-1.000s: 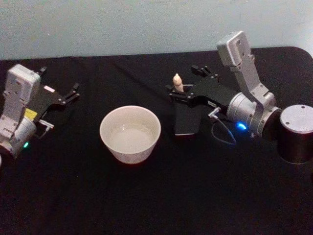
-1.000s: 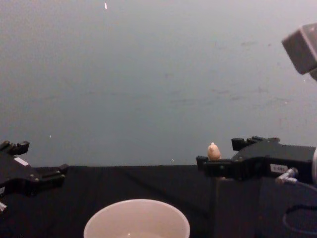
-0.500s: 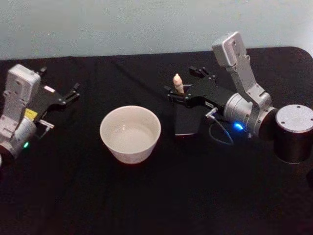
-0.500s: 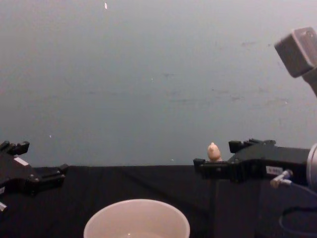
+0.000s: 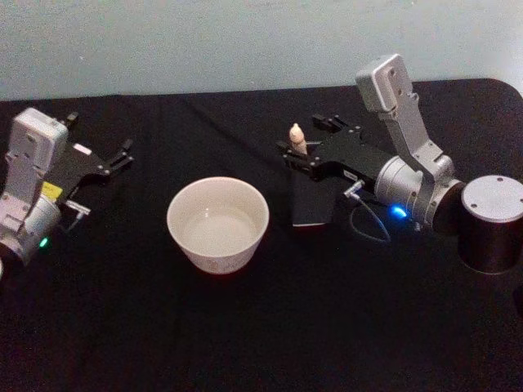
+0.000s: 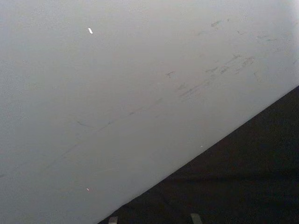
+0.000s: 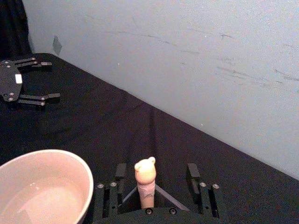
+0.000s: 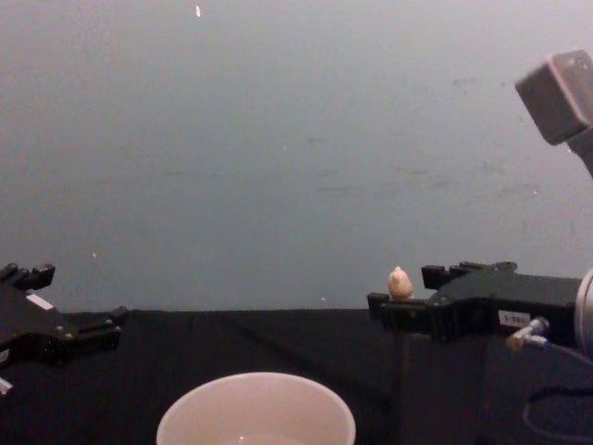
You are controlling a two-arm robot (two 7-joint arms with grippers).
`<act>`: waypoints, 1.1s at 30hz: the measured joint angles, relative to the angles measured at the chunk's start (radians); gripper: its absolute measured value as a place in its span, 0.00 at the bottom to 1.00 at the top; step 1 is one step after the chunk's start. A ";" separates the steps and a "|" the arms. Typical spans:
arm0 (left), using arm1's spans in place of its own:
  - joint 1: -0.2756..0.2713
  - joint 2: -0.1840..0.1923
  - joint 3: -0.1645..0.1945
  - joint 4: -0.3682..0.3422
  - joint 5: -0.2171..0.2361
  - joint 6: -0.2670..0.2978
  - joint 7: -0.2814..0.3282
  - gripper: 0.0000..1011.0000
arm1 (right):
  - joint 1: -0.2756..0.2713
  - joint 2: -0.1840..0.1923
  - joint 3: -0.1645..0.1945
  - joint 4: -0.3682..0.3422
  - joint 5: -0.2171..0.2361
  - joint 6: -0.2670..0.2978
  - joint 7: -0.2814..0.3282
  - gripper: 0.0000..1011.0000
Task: Pick up the stirring spoon with one hand, stir inside the cup, then place it back in its original position.
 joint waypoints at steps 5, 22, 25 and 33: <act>0.000 0.000 0.000 0.000 0.000 0.000 0.000 0.99 | 0.000 0.001 0.000 -0.001 0.001 0.000 0.000 0.70; 0.000 0.000 0.000 0.000 0.000 0.000 0.000 0.99 | 0.000 0.001 0.000 -0.001 0.002 -0.001 0.000 0.21; 0.000 0.000 0.000 0.000 0.000 0.000 0.000 0.99 | 0.000 0.001 0.000 -0.001 0.002 -0.001 0.000 0.21; 0.000 0.000 0.000 0.000 0.000 0.000 0.000 0.99 | 0.000 0.001 0.000 -0.001 0.002 -0.001 0.000 0.21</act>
